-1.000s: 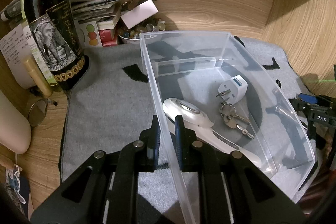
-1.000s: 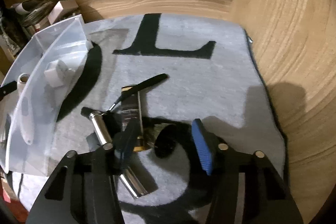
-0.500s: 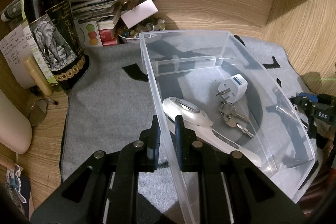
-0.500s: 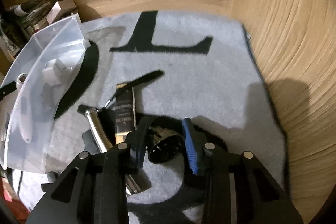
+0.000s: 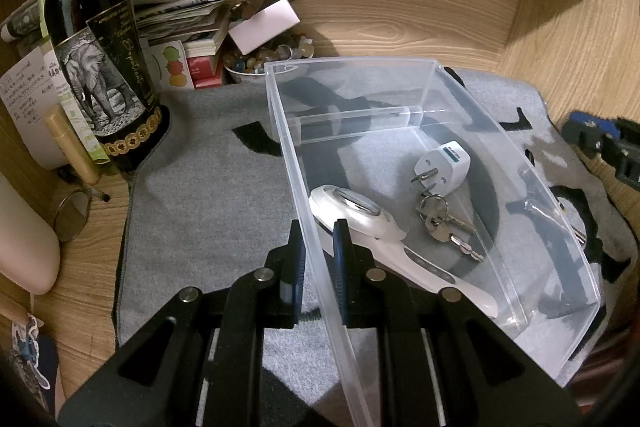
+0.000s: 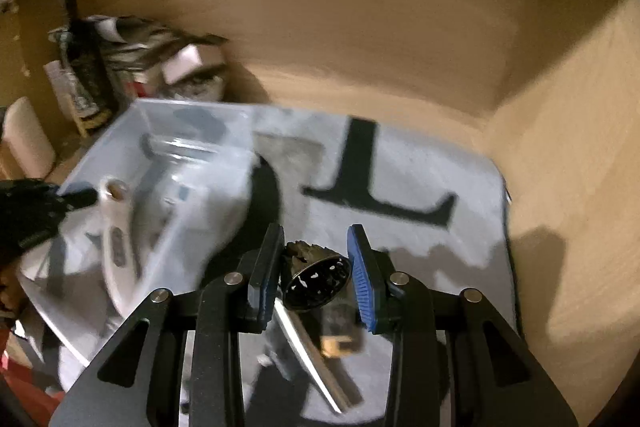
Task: Organize rigid objects
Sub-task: 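Grasp the round black-and-metal object with the right gripper and carry it over the box, then lower the round object into the box and open the right gripper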
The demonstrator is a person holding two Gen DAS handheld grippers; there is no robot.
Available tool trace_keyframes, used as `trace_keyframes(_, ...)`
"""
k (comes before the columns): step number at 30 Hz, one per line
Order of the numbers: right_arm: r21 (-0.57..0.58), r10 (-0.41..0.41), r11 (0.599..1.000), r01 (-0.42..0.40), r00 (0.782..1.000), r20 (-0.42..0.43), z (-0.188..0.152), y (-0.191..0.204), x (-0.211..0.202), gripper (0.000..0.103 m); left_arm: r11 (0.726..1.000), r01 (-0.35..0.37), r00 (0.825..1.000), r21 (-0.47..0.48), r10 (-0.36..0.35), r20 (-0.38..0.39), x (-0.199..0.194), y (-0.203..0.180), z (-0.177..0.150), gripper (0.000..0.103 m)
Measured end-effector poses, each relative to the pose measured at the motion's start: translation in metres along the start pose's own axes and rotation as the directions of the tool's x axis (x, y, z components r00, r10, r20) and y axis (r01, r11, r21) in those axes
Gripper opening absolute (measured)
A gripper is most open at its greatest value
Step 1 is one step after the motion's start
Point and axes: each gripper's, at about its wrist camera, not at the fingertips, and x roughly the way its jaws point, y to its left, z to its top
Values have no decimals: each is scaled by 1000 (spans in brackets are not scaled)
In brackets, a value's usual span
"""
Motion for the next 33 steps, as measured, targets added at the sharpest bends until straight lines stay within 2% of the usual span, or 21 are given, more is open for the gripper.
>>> trace_keyframes(7, -90, 98, 991, -94, 994, 41, 23, 45, 4, 30, 1000, 6, 1000, -3, -6, 4, -1, 2, -1, 14)
trace_keyframes(15, -158, 177, 971, -178, 984, -20, 29, 90, 27, 30, 1000, 7, 1000, 0, -7, 5, -1, 1, -1, 14)
trace_keyframes(20, -161, 222, 957, -240, 968, -117, 27, 103, 51, 30, 1000, 9, 1000, -1, -9, 5, -1, 1, -1, 14)
trace_keyframes(25, -172, 239, 948, -268, 956, -172, 22, 114, 62, 30, 1000, 9, 1000, -2, -9, 5, -1, 1, -1, 14)
trace_keyframes(31, -169, 242, 948, -270, 955, -169, 23, 111, 58, 30, 1000, 10, 1000, -2, -10, 4, -1, 1, -1, 14)
trace_keyframes(33, -170, 241, 948, -268, 957, -165, 24, 111, 57, 34, 1000, 9, 1000, -2, -9, 4, -2, 1, -1, 14)
